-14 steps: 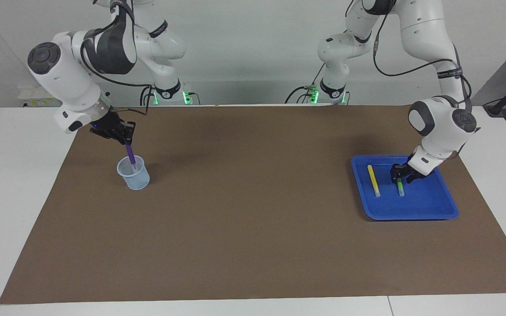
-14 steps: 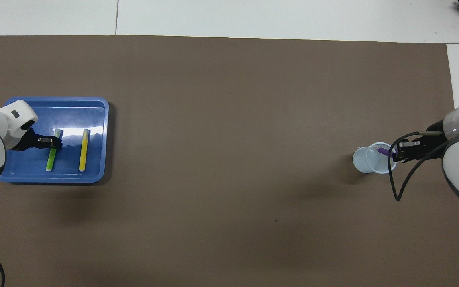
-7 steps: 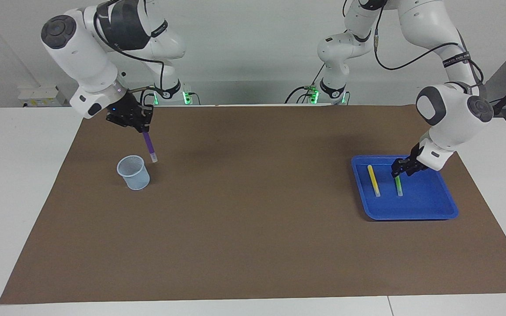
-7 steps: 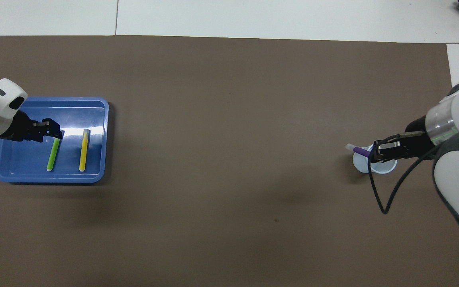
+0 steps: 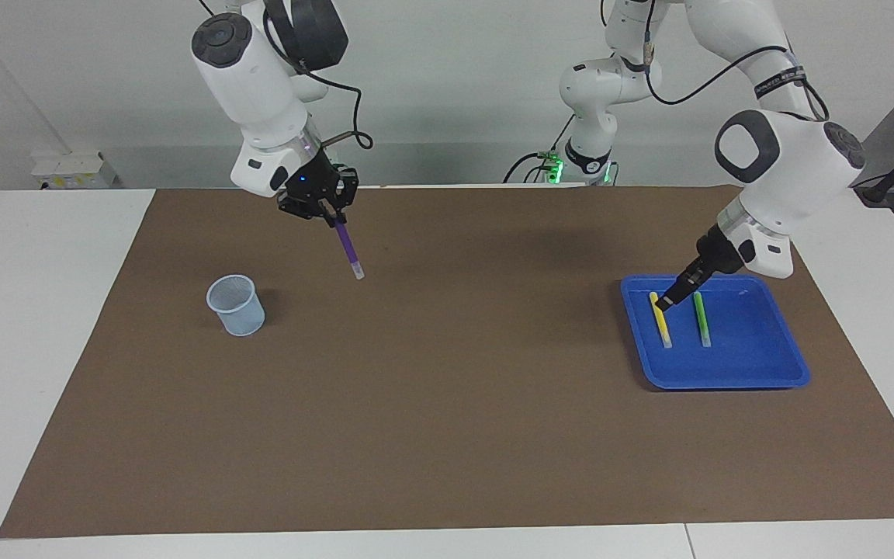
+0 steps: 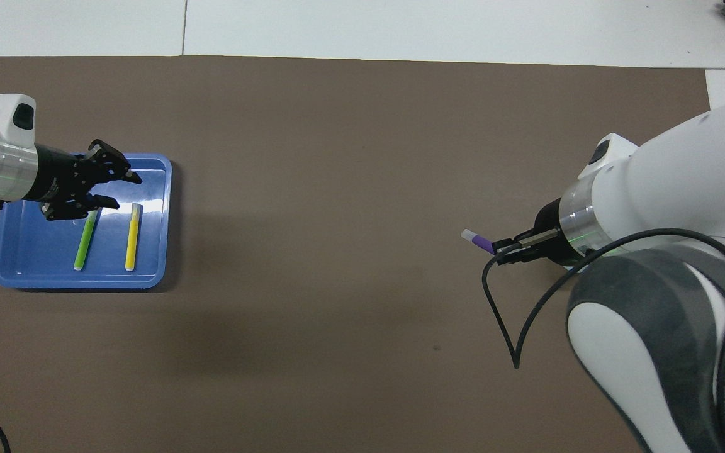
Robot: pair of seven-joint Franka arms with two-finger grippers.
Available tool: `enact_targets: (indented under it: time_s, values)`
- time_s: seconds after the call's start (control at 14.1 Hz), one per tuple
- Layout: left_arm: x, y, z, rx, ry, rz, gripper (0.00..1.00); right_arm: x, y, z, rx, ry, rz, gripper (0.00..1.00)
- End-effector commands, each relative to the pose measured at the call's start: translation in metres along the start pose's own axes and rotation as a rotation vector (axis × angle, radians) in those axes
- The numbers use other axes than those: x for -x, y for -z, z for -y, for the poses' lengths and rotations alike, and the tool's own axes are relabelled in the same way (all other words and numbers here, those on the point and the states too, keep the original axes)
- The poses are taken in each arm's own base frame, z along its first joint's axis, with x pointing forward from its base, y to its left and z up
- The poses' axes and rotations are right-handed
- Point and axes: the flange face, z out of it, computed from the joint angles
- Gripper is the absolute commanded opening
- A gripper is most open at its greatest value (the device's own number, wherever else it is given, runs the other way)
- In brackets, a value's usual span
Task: Right arm passes pens to left for tray arrangement
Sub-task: 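Lift the purple pen to center while the left gripper rises toward it, then close the left gripper on the purple pen beside the right gripper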
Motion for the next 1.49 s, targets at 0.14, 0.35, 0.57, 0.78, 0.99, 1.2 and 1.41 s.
enact_targets:
  time_s: [0.14,0.35,0.57,0.78,0.99,1.2,1.41]
  values:
    - [0.060,0.010,-0.046,0.147,0.326,0.121,0.60,0.004,-0.010,0.053,-0.033,0.083,-0.115,0.00]
    - [0.095,0.005,-0.074,0.231,0.483,0.173,0.60,0.022,-0.039,0.083,-0.026,0.125,-0.219,0.00]
    - [0.128,-0.010,-0.095,0.308,0.626,0.216,0.60,0.030,-0.049,0.097,-0.034,0.111,-0.284,0.00]
    - [0.172,-0.039,-0.101,0.357,0.700,0.212,0.60,0.026,-0.049,0.105,-0.059,0.040,-0.365,0.00]
    - [0.224,-0.067,-0.106,0.400,0.791,0.206,0.71,0.024,-0.050,0.105,-0.072,0.018,-0.407,0.00]
    - [0.254,-0.074,-0.114,0.409,0.860,0.230,0.81,0.021,-0.051,0.103,-0.115,-0.023,-0.434,0.00]
    - [0.283,-0.083,-0.118,0.442,0.865,0.228,0.85,0.020,-0.053,0.102,-0.115,-0.028,-0.431,0.00]
